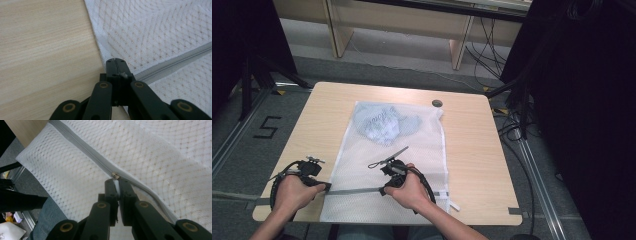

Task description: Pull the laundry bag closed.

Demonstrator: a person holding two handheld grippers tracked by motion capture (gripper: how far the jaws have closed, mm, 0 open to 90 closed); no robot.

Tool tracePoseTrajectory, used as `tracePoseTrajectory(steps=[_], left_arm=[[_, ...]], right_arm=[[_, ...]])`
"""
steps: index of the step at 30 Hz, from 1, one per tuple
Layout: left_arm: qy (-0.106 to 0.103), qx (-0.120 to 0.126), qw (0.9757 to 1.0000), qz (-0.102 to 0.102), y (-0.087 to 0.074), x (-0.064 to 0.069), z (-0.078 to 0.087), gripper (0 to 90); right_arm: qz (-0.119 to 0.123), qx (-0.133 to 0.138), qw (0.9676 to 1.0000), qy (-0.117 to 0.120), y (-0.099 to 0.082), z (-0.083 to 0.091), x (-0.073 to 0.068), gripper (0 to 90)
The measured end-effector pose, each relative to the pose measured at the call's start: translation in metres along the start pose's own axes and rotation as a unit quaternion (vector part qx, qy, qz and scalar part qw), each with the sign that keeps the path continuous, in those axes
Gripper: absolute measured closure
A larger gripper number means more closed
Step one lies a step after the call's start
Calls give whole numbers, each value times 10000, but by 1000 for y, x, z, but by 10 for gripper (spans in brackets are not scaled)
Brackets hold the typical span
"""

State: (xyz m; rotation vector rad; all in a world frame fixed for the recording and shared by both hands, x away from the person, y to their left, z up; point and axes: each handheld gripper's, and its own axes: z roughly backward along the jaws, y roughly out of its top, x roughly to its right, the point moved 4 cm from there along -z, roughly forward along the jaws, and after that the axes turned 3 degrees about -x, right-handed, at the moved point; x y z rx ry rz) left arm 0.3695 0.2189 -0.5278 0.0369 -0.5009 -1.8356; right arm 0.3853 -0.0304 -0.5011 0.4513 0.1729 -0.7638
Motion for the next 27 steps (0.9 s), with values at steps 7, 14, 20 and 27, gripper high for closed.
tracePoseTrajectory(steps=[7,14,20,27], left_arm=[[1,12,10000,3,0,0,0,900],[3,11,10000,2,0,0,0,900],[12,-1,10000,-4,0,0,0,900],[3,3,10000,2,0,0,0,900]], right_arm=[[2,26,10000,-19,-5,3,7,871],[-490,-72,9987,66,-12,7,6,871],[-564,-92,9983,56,-16,12,10,871],[-688,-64,9976,21,-21,15,18,871]])
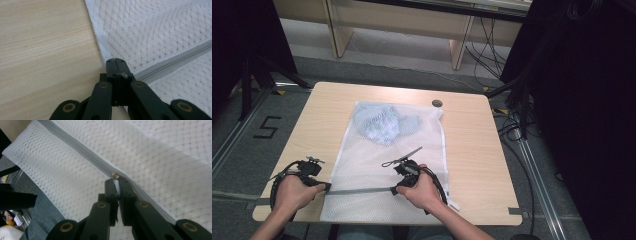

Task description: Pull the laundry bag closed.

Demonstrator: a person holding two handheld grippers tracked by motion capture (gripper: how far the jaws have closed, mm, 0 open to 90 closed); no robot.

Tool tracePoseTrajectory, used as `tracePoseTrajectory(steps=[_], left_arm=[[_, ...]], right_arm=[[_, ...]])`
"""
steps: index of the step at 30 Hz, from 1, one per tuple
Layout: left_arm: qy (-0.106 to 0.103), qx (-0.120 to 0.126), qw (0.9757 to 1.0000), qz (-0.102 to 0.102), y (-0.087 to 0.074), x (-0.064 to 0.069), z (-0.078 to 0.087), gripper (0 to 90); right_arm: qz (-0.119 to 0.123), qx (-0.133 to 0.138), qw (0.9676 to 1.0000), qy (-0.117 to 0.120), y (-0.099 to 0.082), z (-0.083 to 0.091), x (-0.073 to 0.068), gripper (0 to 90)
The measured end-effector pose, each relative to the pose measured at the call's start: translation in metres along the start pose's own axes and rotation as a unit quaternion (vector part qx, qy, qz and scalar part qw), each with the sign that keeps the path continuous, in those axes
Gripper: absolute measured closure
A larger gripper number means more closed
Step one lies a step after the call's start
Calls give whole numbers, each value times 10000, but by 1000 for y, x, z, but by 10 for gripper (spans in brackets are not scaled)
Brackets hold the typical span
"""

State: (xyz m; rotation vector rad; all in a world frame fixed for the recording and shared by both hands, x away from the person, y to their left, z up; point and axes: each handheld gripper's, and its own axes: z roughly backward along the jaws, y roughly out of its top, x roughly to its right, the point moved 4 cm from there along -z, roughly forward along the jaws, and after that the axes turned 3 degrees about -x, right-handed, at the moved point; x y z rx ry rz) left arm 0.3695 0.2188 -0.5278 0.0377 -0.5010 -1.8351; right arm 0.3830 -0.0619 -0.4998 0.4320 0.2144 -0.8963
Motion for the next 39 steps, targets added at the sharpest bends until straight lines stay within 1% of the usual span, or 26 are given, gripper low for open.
tracePoseTrajectory(steps=[1,4,5,6,7,8,13,14,16,17,19,20,21,22,26,27,29,30,31,32,33,35,36,37,38,39], left_arm=[[4,2,10000,1,0,0,0,900],[8,-1,10000,4,0,0,0,900],[8,-1,10000,0,0,0,0,900],[12,11,10000,4,0,0,0,900],[14,3,10000,9,0,0,0,900],[13,1,10000,6,0,0,0,900],[12,11,10000,9,0,0,0,900],[11,0,10000,5,0,0,0,900],[12,3,10000,12,0,1,0,900],[9,7,10000,10,0,0,0,900],[10,13,10000,5,0,0,0,900],[11,-3,10000,3,0,0,0,900],[12,1,10000,7,0,0,0,900],[15,1,10000,6,0,0,0,900],[13,8,10000,7,0,0,0,900],[16,13,10000,7,0,1,0,900],[18,5,10000,1,0,1,0,900],[17,-1,10000,2,0,0,0,900],[15,2,10000,6,0,0,0,900],[15,11,10000,4,0,0,0,900],[18,6,10000,-2,0,1,0,900],[18,5,10000,-1,0,0,0,900],[12,11,10000,8,0,0,0,900],[12,11,10000,8,0,0,0,900],[12,14,10000,5,0,0,0,900],[9,16,10000,13,0,0,0,900]], right_arm=[[55,-16,10000,-22,-1,1,2,871],[-21,-46,10000,-12,-3,2,4,871],[26,-19,10000,-39,-3,2,5,871],[-81,-51,10000,-21,-4,3,5,871],[-47,23,10000,-23,-4,2,6,871],[-65,-49,10000,6,-5,4,6,871],[7,-3,10000,-24,-6,4,10,871],[-61,-45,10000,-26,-8,5,11,871],[-35,-16,10000,-39,-8,5,12,871],[-111,31,9999,-26,-9,5,13,871],[-108,-35,9999,-57,-11,7,15,871],[-174,-47,9998,-36,-11,8,15,871],[-35,9,10000,-62,-11,8,18,871],[-165,31,9998,-77,-12,8,18,871],[-184,-44,9998,-45,-14,10,19,871],[-164,57,9998,-68,-14,9,21,871],[-189,-1,9998,-92,-14,10,21,871],[-191,-15,9998,-46,-15,11,21,871],[-251,-25,9997,-66,-16,11,22,871],[-179,11,9998,-76,-16,11,24,872],[-217,63,9997,-79,-16,10,24,871],[-241,-8,9997,-48,-17,12,24,871],[-172,8,9998,-71,-17,12,26,872],[-172,8,9998,-71,-17,12,26,872],[-233,13,9997,-47,-18,13,26,871],[-159,2,9998,-71,-19,13,29,872]])
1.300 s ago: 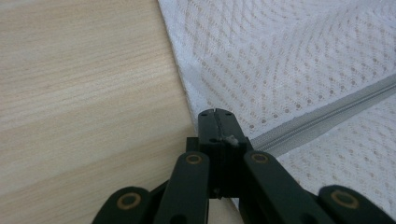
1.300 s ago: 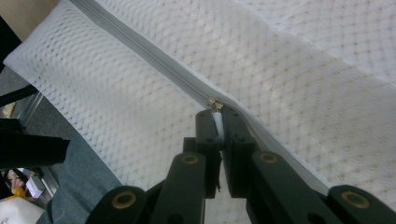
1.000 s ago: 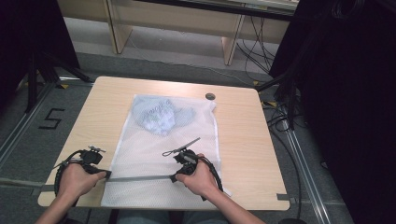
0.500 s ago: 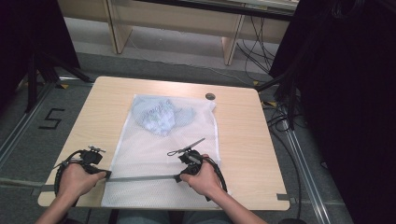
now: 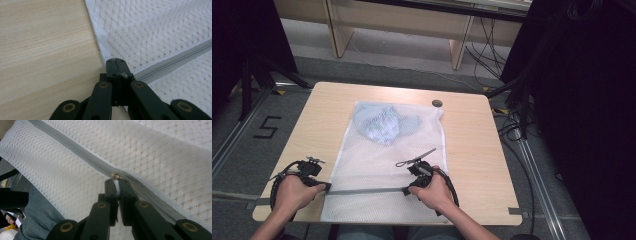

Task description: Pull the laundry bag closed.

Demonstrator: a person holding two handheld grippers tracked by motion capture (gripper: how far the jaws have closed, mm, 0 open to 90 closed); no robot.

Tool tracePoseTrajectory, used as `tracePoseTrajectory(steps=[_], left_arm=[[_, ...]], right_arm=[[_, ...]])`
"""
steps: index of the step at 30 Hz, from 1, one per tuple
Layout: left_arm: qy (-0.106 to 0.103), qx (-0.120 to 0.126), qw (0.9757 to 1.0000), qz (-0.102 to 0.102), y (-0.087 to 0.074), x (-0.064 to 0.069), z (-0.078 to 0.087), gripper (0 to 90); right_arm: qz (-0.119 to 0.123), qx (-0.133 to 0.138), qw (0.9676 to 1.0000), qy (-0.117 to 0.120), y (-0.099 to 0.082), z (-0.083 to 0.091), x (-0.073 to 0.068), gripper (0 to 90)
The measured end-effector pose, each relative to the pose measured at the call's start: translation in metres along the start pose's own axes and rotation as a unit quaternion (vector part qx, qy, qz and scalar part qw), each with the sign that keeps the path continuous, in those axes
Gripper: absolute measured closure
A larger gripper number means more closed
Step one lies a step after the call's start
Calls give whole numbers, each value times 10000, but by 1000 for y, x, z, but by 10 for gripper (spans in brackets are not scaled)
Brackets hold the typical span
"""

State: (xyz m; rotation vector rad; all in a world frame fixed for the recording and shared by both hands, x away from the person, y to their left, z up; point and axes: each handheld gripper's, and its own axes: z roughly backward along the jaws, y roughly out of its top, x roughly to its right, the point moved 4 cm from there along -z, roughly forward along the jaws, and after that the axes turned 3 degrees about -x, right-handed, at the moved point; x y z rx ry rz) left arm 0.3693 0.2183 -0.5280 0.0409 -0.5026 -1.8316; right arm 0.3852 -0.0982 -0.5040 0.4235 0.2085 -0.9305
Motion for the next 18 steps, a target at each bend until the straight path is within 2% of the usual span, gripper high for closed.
tracePoseTrajectory(steps=[3,4,5,6,7,8,10,12,13,15,16,17,18], left_arm=[[1,-2,10000,-4,0,0,0,900],[1,-2,10000,-4,0,0,0,900],[0,-4,10000,-6,0,0,0,900],[0,-10,10000,-6,0,0,0,900],[2,-7,10000,-3,0,0,0,900],[3,-4,10000,-6,0,0,0,900],[4,-5,10000,-6,0,0,0,900],[3,-5,10000,-7,0,0,0,900],[3,-2,10000,-6,0,0,0,900],[4,-3,10000,-7,0,0,0,900],[4,-3,10000,-7,0,0,0,900],[5,-4,10000,-8,0,0,0,900],[8,-9,10000,-15,0,0,0,900]], right_arm=[[-118,23,9999,35,0,1,0,871],[-144,-130,9998,32,-2,2,0,871],[-126,16,9999,51,-1,2,1,872],[-41,-2,10000,9,-2,2,3,871],[-185,-15,9998,41,-2,3,1,871],[-73,-51,10000,30,-3,4,3,871],[-149,6,9999,37,-3,4,3,872],[-81,-17,10000,-25,-4,5,6,871],[-223,22,9997,18,-4,5,5,871],[-213,85,9997,26,-4,5,6,871],[-97,-25,9999,-48,-6,6,9,871],[-85,-41,9999,-45,-6,7,11,872],[-260,42,9996,50,-6,6,9,871]])
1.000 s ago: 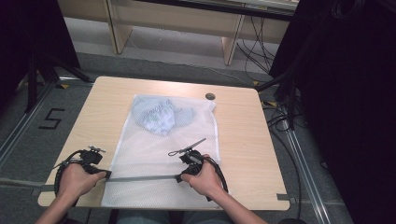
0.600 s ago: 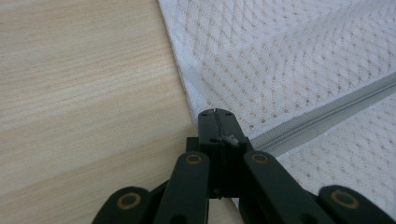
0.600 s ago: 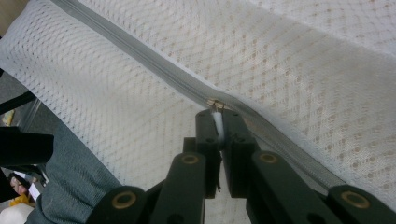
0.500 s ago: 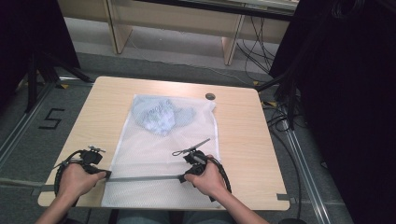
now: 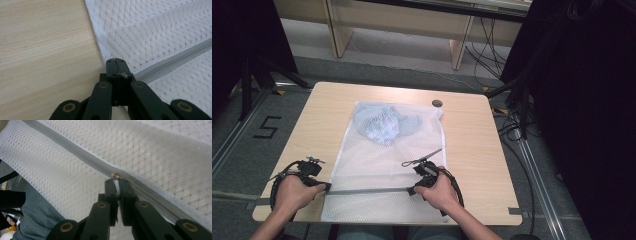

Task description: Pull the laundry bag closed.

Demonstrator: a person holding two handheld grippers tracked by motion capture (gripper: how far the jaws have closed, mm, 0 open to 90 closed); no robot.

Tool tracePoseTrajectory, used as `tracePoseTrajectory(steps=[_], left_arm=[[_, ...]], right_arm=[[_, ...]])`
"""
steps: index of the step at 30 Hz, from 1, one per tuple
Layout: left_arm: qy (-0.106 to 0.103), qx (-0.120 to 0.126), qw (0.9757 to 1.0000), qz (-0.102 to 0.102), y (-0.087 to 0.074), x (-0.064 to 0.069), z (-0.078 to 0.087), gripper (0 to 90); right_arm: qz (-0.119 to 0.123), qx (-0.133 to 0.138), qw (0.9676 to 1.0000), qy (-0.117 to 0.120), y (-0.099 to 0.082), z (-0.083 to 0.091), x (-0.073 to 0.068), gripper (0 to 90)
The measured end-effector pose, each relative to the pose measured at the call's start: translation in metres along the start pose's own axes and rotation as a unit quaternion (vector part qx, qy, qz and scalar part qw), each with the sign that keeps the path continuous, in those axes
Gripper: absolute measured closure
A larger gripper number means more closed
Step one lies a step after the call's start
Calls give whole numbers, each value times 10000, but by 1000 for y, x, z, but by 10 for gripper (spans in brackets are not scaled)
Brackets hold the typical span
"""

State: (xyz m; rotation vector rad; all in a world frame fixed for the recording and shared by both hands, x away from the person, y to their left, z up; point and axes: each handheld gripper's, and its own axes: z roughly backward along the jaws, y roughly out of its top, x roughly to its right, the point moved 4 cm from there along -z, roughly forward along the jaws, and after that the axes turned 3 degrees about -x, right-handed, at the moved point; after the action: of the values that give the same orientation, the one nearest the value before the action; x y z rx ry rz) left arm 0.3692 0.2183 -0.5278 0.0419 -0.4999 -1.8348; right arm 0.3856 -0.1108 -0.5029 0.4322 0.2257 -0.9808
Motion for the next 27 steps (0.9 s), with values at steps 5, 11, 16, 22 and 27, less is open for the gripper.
tracePoseTrajectory(steps=[5,11,16,22,27], left_arm=[[-3,7,10000,10,0,0,0,900],[-2,7,10000,10,0,0,0,900],[-3,9,10000,9,0,0,0,900],[0,2,10000,7,0,0,0,900],[1,2,10000,7,0,0,0,900]], right_arm=[[85,-70,9999,-117,-2,2,6,872],[71,-14,9999,-130,-3,3,7,871],[115,-64,9997,-191,-4,5,11,871],[65,-79,9999,-134,-6,8,15,871],[22,-77,9998,-186,-8,9,18,871]])
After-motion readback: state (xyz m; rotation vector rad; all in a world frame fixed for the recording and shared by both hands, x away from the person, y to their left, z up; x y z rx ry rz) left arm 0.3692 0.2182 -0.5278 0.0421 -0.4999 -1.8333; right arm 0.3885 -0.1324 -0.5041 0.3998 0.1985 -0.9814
